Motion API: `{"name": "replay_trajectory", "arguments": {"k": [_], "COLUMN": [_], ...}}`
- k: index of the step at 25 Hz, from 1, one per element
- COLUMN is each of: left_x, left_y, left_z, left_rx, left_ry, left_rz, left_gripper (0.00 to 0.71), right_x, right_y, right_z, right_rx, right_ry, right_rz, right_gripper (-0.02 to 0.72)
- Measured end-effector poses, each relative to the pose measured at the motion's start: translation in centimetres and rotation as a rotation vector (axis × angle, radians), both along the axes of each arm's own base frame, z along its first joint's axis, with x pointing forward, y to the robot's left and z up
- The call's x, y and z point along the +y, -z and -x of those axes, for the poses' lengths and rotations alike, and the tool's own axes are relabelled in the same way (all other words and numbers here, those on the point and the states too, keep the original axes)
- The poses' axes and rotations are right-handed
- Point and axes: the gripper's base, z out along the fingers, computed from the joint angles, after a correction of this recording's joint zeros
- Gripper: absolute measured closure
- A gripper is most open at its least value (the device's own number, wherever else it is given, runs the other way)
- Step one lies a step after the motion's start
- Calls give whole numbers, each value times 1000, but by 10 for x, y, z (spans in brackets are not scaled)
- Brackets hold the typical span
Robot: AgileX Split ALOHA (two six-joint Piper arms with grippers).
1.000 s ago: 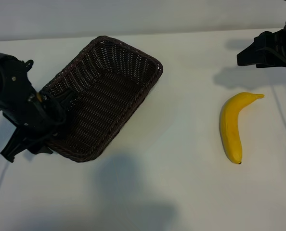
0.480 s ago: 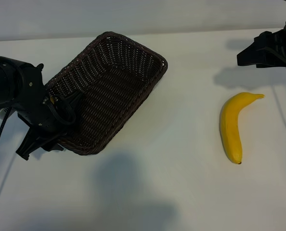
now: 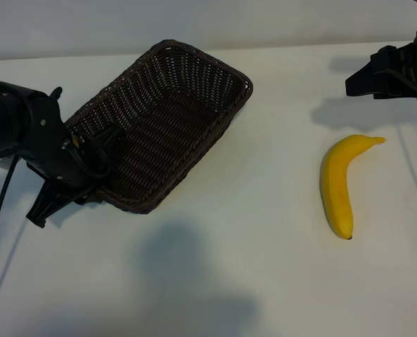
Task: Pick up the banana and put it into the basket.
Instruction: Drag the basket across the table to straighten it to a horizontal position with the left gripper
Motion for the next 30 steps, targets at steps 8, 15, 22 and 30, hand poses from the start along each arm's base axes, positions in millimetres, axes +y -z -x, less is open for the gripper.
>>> {"name": "replay_trajectory", "arguments": {"k": [8, 15, 22, 30], "left_x": [20, 43, 52, 57], "left_y": [-32, -53, -82, -79], "left_z": [1, 0, -12, -13], "left_rx": [-105, -133, -214, -158], "left_ry": [80, 374, 690, 835], "left_rz": [-2, 16, 100, 96], "left_gripper": [546, 546, 548, 548], "right_x": [0, 0, 0, 0], "right_y": [0, 0, 0, 0], "right_z": [0, 0, 0, 0], "right_rx": [1, 1, 1, 2], "right_ry": [1, 0, 0, -1], "right_rz": [0, -1, -1, -1], "right_gripper": [164, 164, 164, 164]}}
